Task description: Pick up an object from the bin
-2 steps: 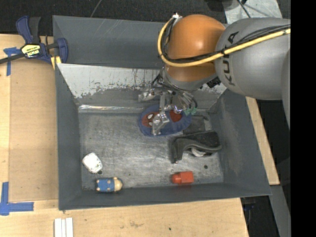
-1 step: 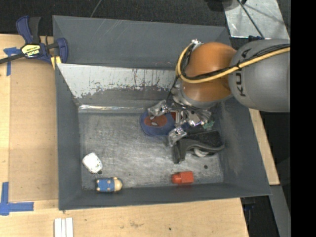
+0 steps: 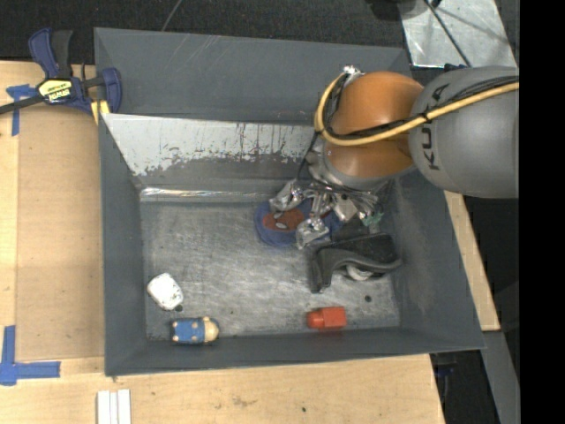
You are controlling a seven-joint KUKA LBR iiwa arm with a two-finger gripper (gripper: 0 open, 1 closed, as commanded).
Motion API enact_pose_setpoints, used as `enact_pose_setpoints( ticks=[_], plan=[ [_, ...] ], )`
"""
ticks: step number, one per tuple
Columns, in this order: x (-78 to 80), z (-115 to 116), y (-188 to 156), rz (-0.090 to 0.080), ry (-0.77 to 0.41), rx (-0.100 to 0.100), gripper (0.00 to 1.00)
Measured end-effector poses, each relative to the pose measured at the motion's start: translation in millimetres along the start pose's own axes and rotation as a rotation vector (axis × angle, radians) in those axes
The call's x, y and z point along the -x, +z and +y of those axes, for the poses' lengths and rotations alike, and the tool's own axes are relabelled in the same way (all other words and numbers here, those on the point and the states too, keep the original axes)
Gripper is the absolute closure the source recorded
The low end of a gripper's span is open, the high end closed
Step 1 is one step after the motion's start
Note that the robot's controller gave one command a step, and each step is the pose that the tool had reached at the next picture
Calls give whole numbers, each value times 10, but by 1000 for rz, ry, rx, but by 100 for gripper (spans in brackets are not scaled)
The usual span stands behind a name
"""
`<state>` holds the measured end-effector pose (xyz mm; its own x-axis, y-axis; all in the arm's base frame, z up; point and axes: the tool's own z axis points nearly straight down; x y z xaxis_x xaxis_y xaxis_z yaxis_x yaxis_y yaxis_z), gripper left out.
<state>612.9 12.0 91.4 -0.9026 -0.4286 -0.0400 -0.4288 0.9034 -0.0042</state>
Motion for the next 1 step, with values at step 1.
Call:
enact_pose_setpoints(
  ticks=[1],
  plan=[
    [27,95,-1324,28,37,-1,100]
  ],
)
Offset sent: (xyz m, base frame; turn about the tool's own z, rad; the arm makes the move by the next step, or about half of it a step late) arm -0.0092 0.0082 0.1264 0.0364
